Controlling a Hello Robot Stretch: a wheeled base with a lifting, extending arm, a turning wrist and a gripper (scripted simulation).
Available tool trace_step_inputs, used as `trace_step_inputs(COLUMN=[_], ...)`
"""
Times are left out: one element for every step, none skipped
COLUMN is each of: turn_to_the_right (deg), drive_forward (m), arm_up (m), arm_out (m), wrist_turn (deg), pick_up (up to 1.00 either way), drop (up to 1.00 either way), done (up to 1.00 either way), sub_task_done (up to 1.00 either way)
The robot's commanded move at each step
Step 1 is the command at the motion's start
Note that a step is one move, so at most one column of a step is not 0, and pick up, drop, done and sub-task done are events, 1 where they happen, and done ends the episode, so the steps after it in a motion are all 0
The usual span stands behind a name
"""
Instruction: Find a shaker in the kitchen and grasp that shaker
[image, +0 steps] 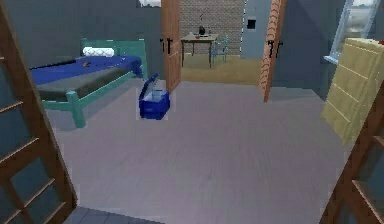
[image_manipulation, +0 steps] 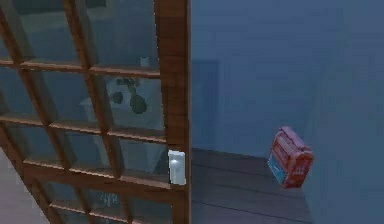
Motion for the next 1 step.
trace_step_inputs(turn_to_the_right=[6.0], drive_forward=[0.0], arm_up=[0.0], arm_out=[0.0], wrist_turn=[0.0], pick_up=[0.0], drop=[0.0], done=[0.0], sub_task_done=[0.0])
